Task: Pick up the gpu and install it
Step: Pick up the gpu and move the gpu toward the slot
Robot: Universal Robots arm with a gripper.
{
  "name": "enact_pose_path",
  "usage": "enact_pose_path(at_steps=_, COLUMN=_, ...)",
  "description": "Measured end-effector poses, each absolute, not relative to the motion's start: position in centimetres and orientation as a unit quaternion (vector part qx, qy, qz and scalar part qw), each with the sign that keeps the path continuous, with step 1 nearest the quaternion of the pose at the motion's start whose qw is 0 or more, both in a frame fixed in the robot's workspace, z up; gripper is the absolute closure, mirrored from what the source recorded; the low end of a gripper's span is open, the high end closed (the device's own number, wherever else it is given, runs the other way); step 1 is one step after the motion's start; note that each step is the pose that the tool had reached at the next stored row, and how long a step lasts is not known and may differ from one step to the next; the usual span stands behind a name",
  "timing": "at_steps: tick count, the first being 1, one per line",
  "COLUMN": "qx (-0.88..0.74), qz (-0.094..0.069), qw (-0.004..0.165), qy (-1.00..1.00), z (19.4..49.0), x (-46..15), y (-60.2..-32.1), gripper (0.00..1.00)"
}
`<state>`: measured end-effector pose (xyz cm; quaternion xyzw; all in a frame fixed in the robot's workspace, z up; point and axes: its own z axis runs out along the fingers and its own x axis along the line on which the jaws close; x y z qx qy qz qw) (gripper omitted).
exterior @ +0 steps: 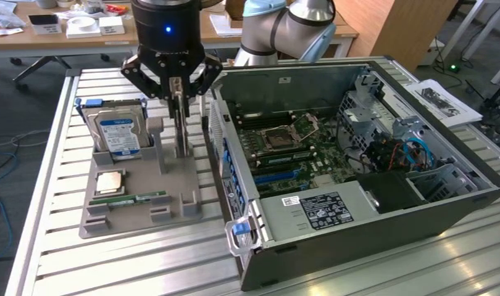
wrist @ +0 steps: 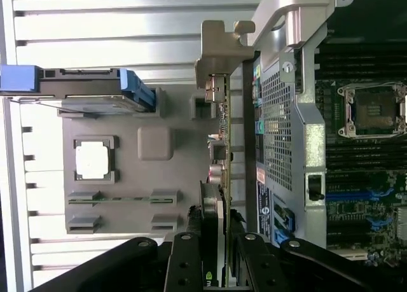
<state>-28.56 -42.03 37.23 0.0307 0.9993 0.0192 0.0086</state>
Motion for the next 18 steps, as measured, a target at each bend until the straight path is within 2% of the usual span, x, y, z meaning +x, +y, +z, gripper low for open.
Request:
enact_pose_path(at_steps=11, qx=0.031, qz=0.019, qw=0.009, qy=0.999, z=39.3, x=-28.6, y=-42.0, gripper=0.73)
enact_pose_path(at_steps=18, qx=0.031, qz=0.019, qw=0.009, qy=0.999, z=39.4, x=-28.6, y=-42.0, gripper=0.73)
